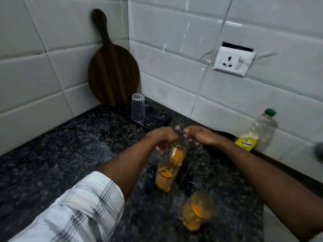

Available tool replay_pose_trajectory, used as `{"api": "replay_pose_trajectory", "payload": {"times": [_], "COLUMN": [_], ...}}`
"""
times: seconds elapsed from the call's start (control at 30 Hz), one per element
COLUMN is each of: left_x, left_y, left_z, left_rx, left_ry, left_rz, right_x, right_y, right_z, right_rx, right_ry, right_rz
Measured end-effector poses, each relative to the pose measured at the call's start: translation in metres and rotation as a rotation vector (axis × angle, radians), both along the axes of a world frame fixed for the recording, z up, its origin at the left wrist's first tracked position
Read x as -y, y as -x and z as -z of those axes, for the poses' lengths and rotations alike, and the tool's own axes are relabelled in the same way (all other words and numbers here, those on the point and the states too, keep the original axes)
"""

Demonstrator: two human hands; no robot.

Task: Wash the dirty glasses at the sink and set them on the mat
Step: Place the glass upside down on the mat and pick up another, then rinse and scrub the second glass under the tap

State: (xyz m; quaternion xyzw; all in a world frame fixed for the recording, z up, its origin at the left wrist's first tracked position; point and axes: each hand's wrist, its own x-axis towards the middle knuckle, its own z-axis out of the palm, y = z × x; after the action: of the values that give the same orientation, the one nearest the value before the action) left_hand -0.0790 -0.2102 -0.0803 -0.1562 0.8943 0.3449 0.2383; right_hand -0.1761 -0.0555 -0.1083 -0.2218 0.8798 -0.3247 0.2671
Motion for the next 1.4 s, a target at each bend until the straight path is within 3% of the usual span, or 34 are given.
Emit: {"api": "replay_pose_trajectory", "payload": {"times": [0.23, 0.53, 0.8, 1.1, 1.23, 1.4], "left_x": [-0.033, -0.138, -0.307, -0.432, -0.458, -0.472], "left_y": [0.000, 0.023, 0.007, 0.005, 0.025, 0.041], "left_z": [0.010, -0.022, -0.034, -0.020, -0.020, -0.033], "left_rx": [-0.207, -0.384, -0.469, -0.335, -0.479, -0.609], "left_ry": [0.208, 0.337, 0.239, 0.021, 0.041, 0.117], "left_rz": [0.014, 0.204, 0.366, 0.375, 0.243, 0.237], "right_x": [-0.030, -0.140, -0.299, -0.430, -0.456, -0.468], "right_y": [-0.020, -0.040, -0.085, -0.112, -0.109, -0.107], "right_z": [0.006, -0.003, -0.005, -0.005, -0.015, -0.028], "right_rx": [0.078, -0.154, -0.335, -0.368, -0.406, -0.431], "right_ry": [-0.035, 0.160, 0.306, 0.320, 0.317, 0.321], "right_rz": [-0.051, 0.135, 0.347, 0.546, 0.631, 0.736]}}
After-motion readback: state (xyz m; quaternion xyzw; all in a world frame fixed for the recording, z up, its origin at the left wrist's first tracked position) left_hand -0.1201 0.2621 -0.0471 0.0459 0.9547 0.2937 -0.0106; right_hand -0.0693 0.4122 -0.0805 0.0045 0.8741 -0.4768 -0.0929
